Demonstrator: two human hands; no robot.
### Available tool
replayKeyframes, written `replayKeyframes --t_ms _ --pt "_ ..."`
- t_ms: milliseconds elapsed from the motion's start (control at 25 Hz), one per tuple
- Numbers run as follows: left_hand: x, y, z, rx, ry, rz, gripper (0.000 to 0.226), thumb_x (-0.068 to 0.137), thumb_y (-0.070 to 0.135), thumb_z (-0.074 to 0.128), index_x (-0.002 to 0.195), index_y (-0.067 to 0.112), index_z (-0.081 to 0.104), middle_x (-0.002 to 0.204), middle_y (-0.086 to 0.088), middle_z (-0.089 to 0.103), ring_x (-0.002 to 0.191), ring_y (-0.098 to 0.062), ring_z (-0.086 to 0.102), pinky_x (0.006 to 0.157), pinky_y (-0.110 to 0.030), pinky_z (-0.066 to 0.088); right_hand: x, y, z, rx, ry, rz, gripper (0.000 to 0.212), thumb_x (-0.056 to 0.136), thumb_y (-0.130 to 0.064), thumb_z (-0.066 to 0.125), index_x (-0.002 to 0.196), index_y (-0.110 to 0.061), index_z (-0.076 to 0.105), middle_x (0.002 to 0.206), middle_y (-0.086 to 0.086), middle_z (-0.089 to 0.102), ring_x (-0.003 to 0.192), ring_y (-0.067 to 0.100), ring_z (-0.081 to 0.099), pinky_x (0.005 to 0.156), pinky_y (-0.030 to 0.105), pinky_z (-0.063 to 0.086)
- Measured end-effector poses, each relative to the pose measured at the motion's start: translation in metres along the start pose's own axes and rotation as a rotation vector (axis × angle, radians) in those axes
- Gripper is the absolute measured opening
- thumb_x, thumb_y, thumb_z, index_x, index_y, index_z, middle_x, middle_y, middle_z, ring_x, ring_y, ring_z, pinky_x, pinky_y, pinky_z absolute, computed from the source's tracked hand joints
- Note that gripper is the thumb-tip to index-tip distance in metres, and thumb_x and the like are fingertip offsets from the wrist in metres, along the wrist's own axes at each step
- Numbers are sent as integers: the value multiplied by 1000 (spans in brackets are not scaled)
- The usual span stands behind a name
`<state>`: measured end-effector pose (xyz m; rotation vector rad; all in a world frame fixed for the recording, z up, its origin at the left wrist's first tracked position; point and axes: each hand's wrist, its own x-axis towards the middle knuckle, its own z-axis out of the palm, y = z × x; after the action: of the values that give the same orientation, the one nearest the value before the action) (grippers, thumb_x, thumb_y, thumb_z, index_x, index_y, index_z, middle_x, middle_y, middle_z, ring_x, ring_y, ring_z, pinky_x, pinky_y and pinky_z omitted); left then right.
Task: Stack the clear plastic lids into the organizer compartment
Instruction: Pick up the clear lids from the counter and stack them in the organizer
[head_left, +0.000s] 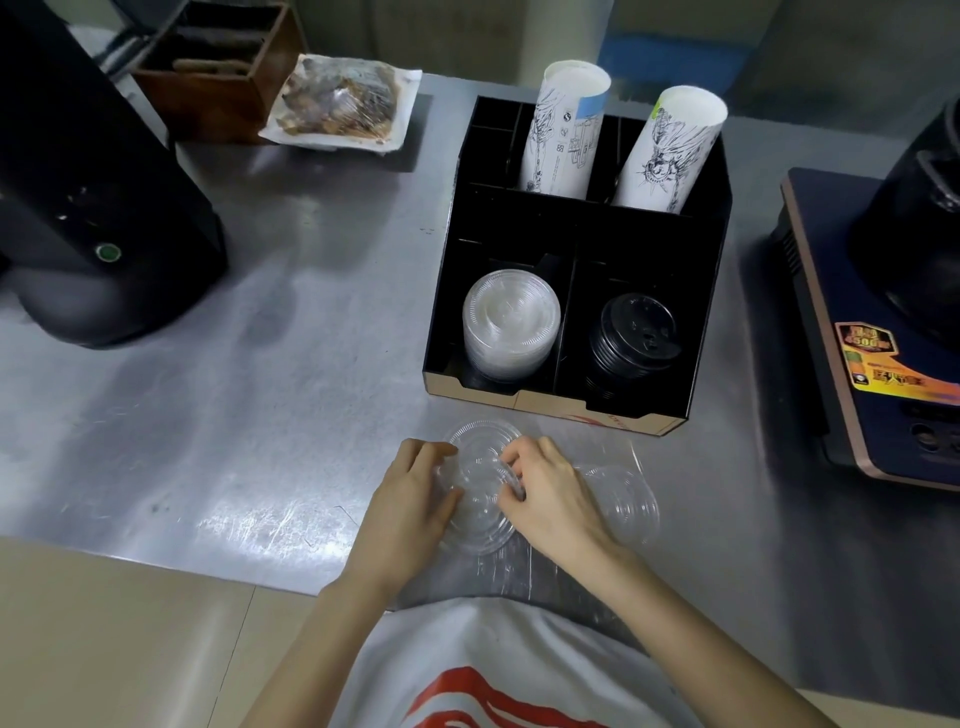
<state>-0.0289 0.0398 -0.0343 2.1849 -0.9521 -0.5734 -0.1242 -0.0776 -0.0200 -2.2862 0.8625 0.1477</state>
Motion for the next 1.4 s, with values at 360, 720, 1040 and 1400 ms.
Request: replayKeyframes --t_ms 360,720,1040,1400 --pt "8 2 -9 -65 32 21 30 83 11 57 112 18 51 102 8 43 78 -1 51 68 -1 39 9 6 -15 362 47 84 12 81 -13 57 91 -18 61 84 -1 55 62 1 51 56 -1 38" --pt "17 16 -20 -53 -90 151 77 67 50 62 132 22 32 127 13 33 116 -5 35 97 -13 26 19 5 -31 455 164 92 13 79 -16 64 89 -23 61 84 0 57 62 2 52 59 8 42" --pt "26 24 -27 120 -197 278 92 57 65 42 136 31 11 143 12 14 126 -6 17 105 -23 15 23 5 -53 485 247 68 12 79 -19 66 86 -27 60 73 -9 58 54 -14 52 56 -1 41" --pt "30 29 -30 29 -50 201 87 61 64 46 133 18 31 142 -9 29 128 -18 34 106 -30 28 8 -4 -60 386 179 -131 33 79 -16 65 112 -18 60 118 -7 50 97 9 58 89 19 49"
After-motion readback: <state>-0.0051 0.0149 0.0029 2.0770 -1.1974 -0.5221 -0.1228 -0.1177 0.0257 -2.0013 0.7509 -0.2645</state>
